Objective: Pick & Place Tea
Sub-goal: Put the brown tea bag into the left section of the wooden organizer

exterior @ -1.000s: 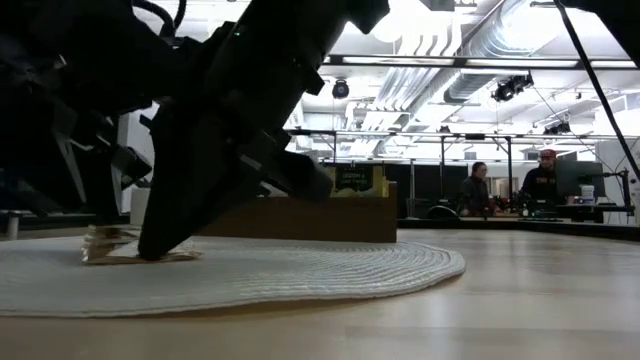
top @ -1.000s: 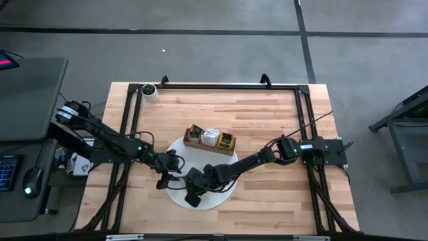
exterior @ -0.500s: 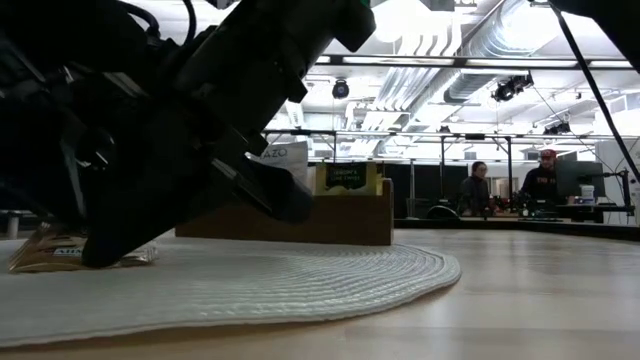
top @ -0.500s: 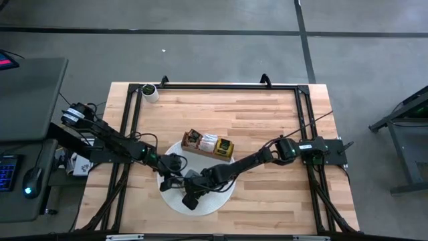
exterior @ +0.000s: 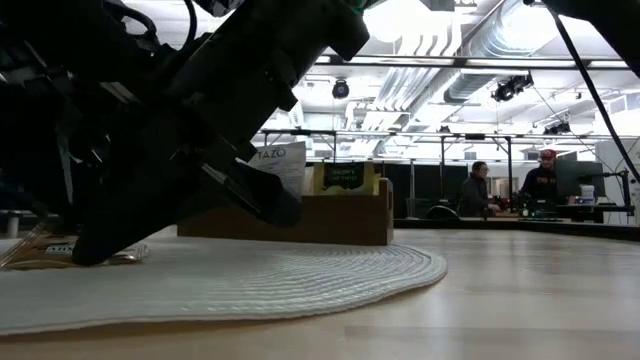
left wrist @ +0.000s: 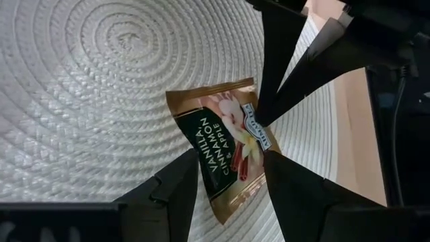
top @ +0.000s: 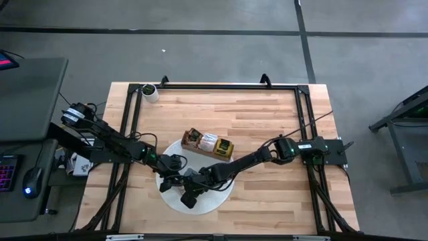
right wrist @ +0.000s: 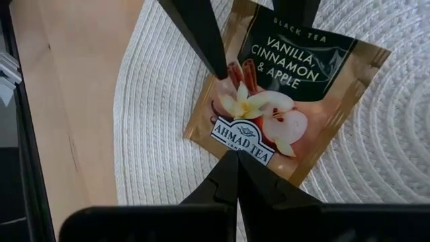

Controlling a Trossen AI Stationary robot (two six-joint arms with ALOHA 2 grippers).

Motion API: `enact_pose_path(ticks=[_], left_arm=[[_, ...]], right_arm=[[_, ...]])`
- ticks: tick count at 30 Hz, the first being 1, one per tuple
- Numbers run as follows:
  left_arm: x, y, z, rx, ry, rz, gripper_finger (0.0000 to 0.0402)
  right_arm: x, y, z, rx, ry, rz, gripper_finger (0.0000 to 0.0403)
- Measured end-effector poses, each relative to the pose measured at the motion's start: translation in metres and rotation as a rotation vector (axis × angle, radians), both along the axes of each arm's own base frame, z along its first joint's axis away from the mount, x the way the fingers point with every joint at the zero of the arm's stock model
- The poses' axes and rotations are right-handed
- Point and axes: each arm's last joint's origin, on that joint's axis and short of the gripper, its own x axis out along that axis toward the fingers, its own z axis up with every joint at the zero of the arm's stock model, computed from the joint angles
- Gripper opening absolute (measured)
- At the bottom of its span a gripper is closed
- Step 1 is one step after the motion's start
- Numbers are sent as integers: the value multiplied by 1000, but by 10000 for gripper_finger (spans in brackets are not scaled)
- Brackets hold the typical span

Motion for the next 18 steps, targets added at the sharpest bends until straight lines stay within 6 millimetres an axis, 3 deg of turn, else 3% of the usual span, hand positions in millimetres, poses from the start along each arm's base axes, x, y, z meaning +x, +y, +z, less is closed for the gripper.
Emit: enact_pose_path(ticks=[13, 18], left_arm=[[-2, 1, -2, 8, 31, 0, 169], [-4, 2, -5, 24, 61, 1, 137]], right_arm=[[1, -4, 0, -20, -9, -21, 0], [3, -5, 1, -17, -28, -27, 0]])
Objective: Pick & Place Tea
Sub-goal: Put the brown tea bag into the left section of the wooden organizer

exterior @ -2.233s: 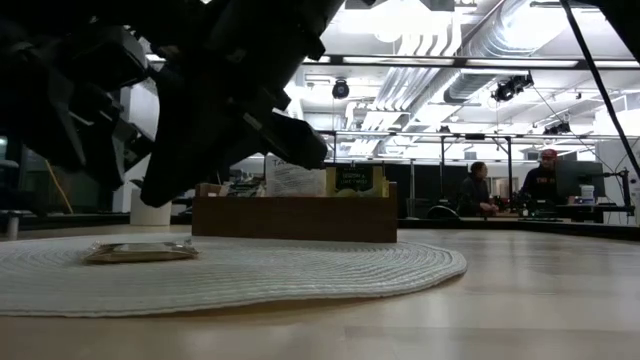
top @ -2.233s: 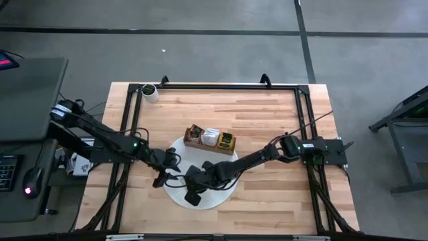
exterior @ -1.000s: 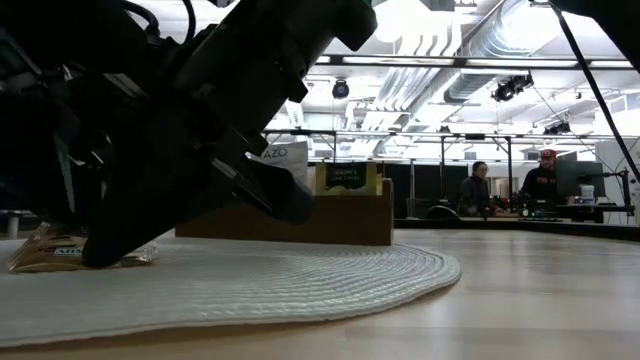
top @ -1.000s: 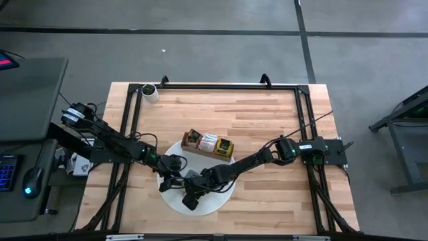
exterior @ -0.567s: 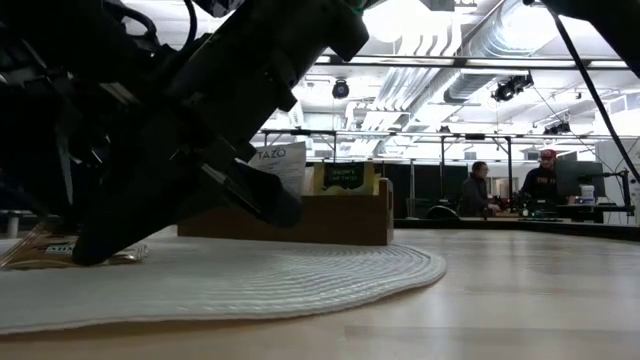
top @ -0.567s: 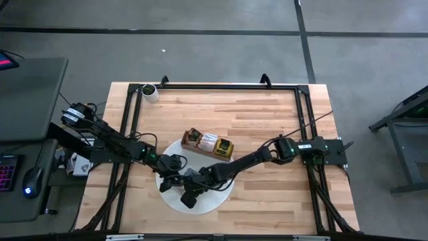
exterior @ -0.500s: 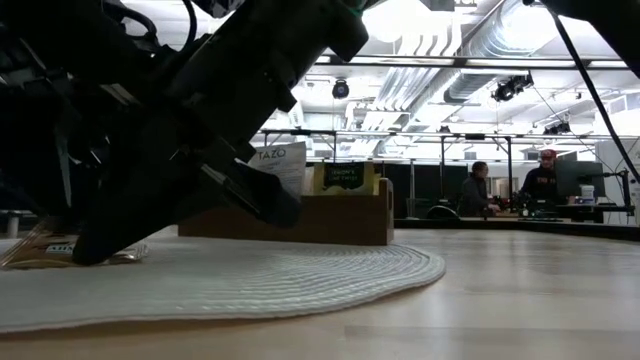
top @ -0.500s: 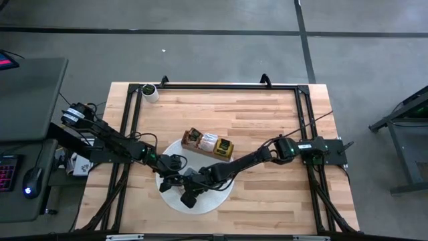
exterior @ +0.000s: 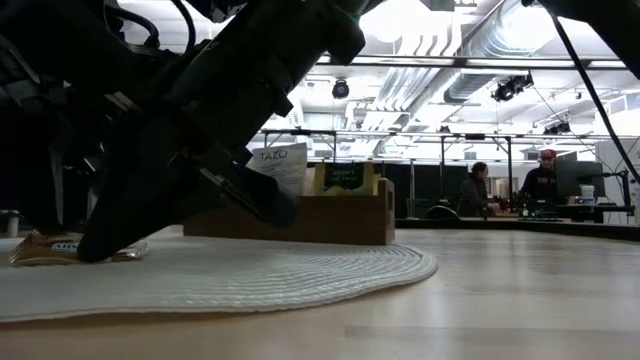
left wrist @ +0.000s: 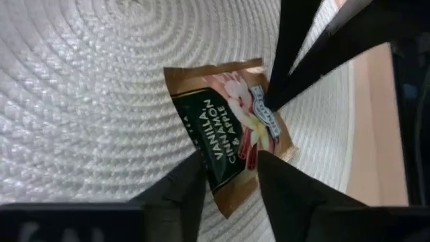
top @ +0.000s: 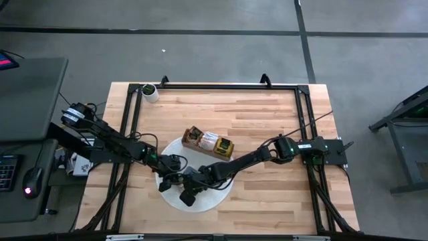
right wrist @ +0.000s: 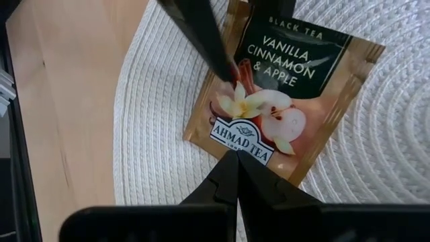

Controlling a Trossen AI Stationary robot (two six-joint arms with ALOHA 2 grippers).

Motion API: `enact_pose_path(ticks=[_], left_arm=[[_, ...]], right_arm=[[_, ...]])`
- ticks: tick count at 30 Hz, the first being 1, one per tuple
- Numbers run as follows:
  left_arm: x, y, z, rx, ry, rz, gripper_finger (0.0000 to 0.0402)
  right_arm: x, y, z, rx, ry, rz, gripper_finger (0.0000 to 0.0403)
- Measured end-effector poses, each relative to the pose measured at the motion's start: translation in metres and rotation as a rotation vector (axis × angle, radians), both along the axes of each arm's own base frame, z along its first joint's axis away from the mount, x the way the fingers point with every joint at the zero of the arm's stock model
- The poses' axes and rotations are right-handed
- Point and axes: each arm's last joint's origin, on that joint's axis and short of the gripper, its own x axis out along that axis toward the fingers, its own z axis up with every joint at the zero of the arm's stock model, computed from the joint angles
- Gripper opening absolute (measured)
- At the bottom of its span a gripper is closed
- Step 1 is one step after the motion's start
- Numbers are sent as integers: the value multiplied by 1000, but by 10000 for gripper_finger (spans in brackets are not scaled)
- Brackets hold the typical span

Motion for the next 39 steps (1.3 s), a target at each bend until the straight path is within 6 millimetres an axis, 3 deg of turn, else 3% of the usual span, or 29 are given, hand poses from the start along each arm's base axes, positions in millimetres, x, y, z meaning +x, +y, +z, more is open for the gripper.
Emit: enact_pose_path(ticks=[8, 16, 24, 33, 39], left_arm=[[0, 0, 0, 25, -16, -5, 11], [0, 0, 0, 40, -26, -24, 2], [1, 0, 2, 59, -58, -47, 1], [7, -1, 32, 87, -196, -62, 0], [0, 4, 52, 236, -176, -89, 0]], right_arm=[[1, -1, 0, 3, -11, -1, 0], [1, -1, 5, 3, -22, -2, 0], [-5, -4, 29, -52, -26, 0, 0], [-19, -8, 67, -61, 3, 22, 0], [-28, -10, 89, -65, 13, 22, 0]])
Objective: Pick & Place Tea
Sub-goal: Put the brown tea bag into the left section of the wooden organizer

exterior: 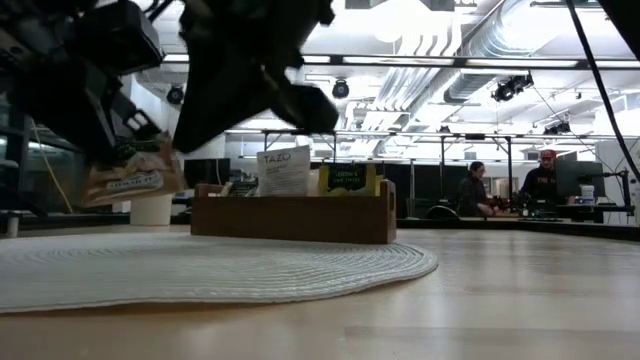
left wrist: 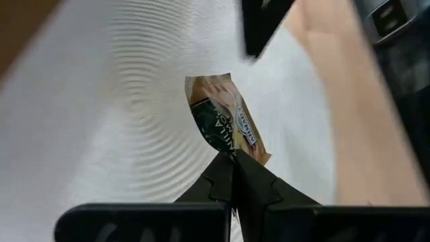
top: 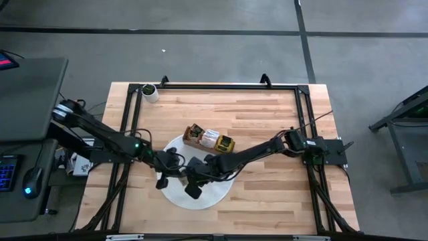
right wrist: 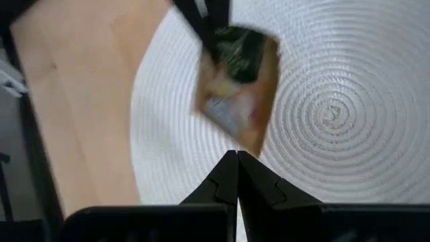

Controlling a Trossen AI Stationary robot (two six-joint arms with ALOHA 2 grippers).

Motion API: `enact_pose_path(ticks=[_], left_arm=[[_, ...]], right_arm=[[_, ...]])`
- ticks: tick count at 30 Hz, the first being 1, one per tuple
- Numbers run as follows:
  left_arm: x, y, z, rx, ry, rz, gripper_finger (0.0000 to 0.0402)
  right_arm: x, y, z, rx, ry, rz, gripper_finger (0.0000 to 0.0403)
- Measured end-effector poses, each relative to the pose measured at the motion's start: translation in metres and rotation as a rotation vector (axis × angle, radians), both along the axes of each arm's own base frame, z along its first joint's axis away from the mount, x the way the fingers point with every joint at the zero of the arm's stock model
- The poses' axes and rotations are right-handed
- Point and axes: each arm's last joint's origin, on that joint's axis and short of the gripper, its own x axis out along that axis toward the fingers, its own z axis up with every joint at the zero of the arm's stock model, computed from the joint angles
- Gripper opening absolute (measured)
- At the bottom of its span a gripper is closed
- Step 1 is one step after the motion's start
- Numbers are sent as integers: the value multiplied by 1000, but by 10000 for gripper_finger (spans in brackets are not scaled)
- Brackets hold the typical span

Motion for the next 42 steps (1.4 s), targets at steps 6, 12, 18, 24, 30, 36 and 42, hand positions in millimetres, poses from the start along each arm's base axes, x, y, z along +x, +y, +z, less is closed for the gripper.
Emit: enact_pose_path(ticks=[6, 12, 18, 24, 30, 36, 42], left_arm=[[-3, 6, 26, 248, 4, -40, 0], [-2, 11, 58, 610, 34, -128, 0], [2, 29, 80, 901, 74, -135, 0], [12, 64, 77, 938, 144, -202, 0], [25, 100, 67, 900, 175, -306, 0], [33, 122, 56, 896, 188, -368, 0], [44, 125, 52, 903, 121, -409, 0]], right_arm=[[-6, -2, 19, 4, -17, -1, 0], [-8, -1, 19, 59, 13, 2, 0], [-17, -4, 15, 41, 109, -49, 0], [-31, -2, 22, -5, 187, -84, 0], [-54, 7, 54, -105, 159, -135, 0], [-71, 9, 79, -141, 125, -184, 0], [-75, 10, 80, -132, 150, -197, 0]])
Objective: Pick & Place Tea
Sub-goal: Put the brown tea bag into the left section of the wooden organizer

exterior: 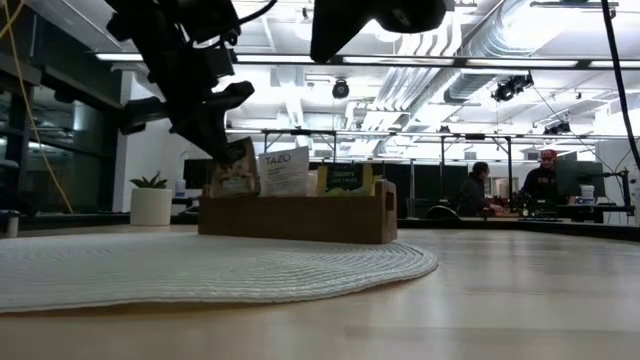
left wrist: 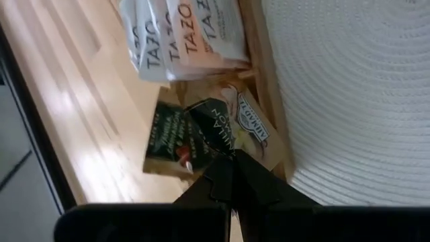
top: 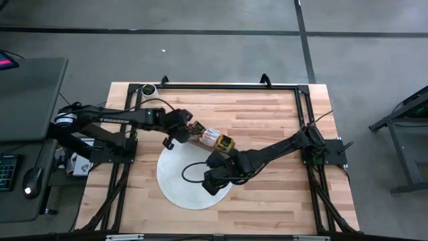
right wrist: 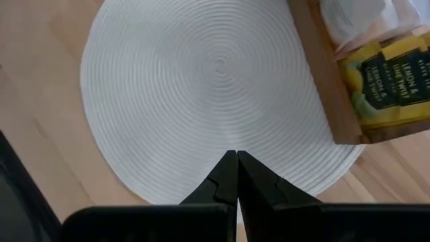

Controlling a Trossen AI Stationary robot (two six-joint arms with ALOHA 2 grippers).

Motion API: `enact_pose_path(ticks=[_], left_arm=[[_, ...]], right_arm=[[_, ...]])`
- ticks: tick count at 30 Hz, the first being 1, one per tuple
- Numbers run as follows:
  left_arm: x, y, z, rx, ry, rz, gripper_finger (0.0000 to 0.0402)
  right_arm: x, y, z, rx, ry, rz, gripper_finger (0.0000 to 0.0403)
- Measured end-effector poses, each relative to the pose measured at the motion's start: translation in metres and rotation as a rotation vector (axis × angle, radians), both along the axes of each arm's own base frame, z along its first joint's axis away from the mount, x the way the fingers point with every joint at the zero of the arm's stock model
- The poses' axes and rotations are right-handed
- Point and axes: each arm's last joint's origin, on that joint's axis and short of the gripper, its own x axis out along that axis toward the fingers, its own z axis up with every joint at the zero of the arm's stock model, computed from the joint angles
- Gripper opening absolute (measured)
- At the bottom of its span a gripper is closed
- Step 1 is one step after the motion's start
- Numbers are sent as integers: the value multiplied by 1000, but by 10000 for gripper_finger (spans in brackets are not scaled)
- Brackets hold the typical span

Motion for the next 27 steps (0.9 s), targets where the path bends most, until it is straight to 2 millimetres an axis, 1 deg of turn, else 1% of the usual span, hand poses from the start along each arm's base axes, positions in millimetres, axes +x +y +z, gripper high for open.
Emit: enact_pose_path(ticks=[3, 10, 14, 16, 19, 23, 27], left_arm=[[2, 0, 0, 19, -6, -24, 0], [3, 2, 1, 122, 6, -103, 0], [4, 3, 1, 163, 9, -114, 0], [6, 4, -4, 158, 32, -132, 0], [7, 7, -15, 105, 87, -151, 0], [11, 15, -29, 79, 148, -125, 0], [15, 17, -34, 85, 152, -82, 7]], right_arm=[[-1, 0, 0, 2, 10, -5, 0], [-2, -2, -1, 0, 24, -7, 0], [-1, -4, -1, 0, 25, -12, 0], [-1, -5, -1, 0, 24, -14, 0], [-1, -5, -1, 0, 24, -14, 0], [-1, -5, -1, 4, 23, -23, 0], [-1, -5, -1, 5, 23, -25, 0]])
